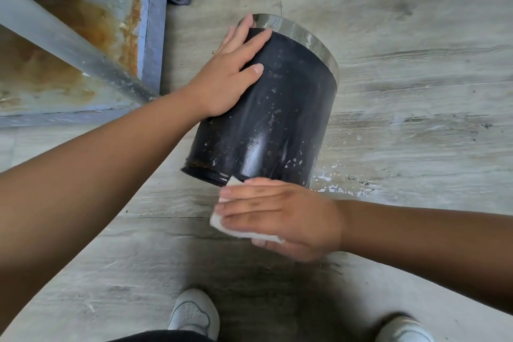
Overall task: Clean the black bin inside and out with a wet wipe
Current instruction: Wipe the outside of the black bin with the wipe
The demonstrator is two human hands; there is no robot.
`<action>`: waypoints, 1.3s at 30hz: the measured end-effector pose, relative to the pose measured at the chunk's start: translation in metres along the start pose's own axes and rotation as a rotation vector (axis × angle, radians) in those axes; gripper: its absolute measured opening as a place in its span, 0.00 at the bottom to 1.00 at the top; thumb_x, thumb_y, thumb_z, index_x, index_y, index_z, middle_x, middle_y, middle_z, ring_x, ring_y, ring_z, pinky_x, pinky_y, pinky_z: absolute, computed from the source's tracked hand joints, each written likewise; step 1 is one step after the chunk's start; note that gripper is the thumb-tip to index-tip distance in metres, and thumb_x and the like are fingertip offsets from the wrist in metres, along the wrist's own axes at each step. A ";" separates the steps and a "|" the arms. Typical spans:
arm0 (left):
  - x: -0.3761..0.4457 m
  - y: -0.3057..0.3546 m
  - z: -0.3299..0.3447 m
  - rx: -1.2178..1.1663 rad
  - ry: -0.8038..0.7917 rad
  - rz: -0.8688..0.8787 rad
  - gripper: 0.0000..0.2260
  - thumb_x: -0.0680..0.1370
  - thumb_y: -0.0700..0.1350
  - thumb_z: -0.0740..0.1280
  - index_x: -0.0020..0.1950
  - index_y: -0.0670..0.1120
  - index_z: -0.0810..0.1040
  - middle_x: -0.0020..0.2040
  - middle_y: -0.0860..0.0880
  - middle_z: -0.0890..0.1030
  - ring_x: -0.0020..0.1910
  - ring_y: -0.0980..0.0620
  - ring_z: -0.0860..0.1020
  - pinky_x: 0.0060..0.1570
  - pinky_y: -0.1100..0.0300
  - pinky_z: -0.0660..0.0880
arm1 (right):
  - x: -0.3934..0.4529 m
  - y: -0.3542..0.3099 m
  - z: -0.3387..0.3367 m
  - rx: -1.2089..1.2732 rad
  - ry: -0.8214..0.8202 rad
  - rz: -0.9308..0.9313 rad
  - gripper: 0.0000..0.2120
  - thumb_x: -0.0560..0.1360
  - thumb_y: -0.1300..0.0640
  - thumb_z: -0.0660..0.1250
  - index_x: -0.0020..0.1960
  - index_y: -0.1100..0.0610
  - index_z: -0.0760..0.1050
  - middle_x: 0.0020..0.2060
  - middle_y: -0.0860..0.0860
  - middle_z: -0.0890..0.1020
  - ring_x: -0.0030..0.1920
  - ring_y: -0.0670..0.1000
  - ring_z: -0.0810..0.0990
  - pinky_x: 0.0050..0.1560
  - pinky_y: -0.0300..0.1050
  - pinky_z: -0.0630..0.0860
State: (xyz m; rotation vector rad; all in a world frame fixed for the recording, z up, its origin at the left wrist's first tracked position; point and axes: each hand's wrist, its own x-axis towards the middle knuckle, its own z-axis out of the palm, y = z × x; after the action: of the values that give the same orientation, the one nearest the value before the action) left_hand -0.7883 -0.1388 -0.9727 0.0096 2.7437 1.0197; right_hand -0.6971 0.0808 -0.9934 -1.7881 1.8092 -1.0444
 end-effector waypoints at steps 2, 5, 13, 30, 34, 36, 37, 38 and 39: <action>0.001 0.000 0.002 -0.016 -0.007 0.008 0.25 0.80 0.50 0.56 0.77 0.58 0.55 0.79 0.53 0.43 0.77 0.51 0.40 0.75 0.49 0.44 | -0.005 -0.002 -0.008 0.265 0.109 0.101 0.16 0.80 0.62 0.61 0.64 0.67 0.76 0.64 0.61 0.79 0.71 0.58 0.73 0.72 0.52 0.68; 0.003 -0.004 0.002 -0.052 0.003 0.007 0.26 0.78 0.52 0.56 0.77 0.59 0.56 0.79 0.53 0.43 0.77 0.53 0.43 0.75 0.47 0.48 | -0.007 0.009 -0.035 0.766 0.515 0.342 0.17 0.83 0.58 0.54 0.59 0.61 0.81 0.58 0.53 0.84 0.62 0.52 0.81 0.63 0.45 0.75; -0.001 -0.029 0.007 -0.226 0.050 -0.126 0.25 0.79 0.51 0.57 0.76 0.60 0.58 0.80 0.51 0.46 0.75 0.60 0.49 0.62 0.77 0.51 | 0.010 0.065 -0.058 0.163 0.600 0.594 0.18 0.83 0.62 0.55 0.70 0.61 0.73 0.71 0.54 0.72 0.76 0.55 0.63 0.77 0.46 0.57; -0.012 -0.057 0.022 -0.314 0.151 -0.219 0.25 0.78 0.51 0.55 0.76 0.57 0.59 0.78 0.50 0.57 0.77 0.57 0.51 0.75 0.54 0.49 | -0.011 -0.016 0.012 0.140 -0.023 0.104 0.13 0.77 0.61 0.66 0.61 0.63 0.80 0.60 0.57 0.83 0.65 0.55 0.78 0.69 0.49 0.72; -0.021 -0.064 0.024 -0.234 0.182 -0.269 0.26 0.79 0.52 0.56 0.78 0.53 0.56 0.78 0.52 0.57 0.76 0.58 0.54 0.74 0.61 0.50 | -0.027 -0.005 -0.014 0.766 0.493 0.573 0.14 0.78 0.61 0.59 0.58 0.59 0.79 0.52 0.47 0.86 0.53 0.45 0.83 0.51 0.36 0.77; -0.026 -0.066 0.028 -0.228 0.184 -0.280 0.26 0.80 0.53 0.56 0.78 0.53 0.54 0.78 0.54 0.56 0.75 0.60 0.55 0.70 0.67 0.49 | -0.027 0.021 -0.033 0.790 0.772 0.645 0.15 0.78 0.60 0.57 0.62 0.57 0.76 0.50 0.43 0.86 0.53 0.44 0.82 0.52 0.37 0.76; -0.028 -0.066 0.030 -0.228 0.186 -0.288 0.26 0.81 0.53 0.56 0.78 0.54 0.53 0.78 0.55 0.56 0.75 0.60 0.54 0.69 0.68 0.49 | -0.025 0.035 -0.043 0.702 0.839 0.647 0.16 0.80 0.61 0.56 0.65 0.58 0.74 0.53 0.43 0.85 0.57 0.45 0.81 0.58 0.40 0.75; -0.029 -0.065 0.031 -0.232 0.188 -0.294 0.27 0.80 0.54 0.56 0.78 0.54 0.53 0.78 0.56 0.56 0.75 0.60 0.54 0.69 0.67 0.49 | -0.023 0.049 -0.053 0.573 0.842 0.634 0.17 0.82 0.61 0.54 0.67 0.59 0.73 0.59 0.46 0.83 0.64 0.46 0.78 0.66 0.42 0.72; -0.029 -0.063 0.033 -0.236 0.191 -0.298 0.27 0.80 0.55 0.56 0.78 0.55 0.53 0.78 0.56 0.56 0.75 0.59 0.54 0.71 0.65 0.50 | -0.022 0.063 -0.060 0.441 0.798 0.628 0.18 0.83 0.62 0.53 0.70 0.61 0.71 0.66 0.51 0.79 0.70 0.48 0.73 0.72 0.43 0.66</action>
State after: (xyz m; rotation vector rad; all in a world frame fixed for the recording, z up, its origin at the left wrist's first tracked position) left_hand -0.7489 -0.1675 -1.0320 -0.5426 2.6545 1.3020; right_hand -0.7807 0.1101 -1.0055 -0.4787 2.0934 -1.8103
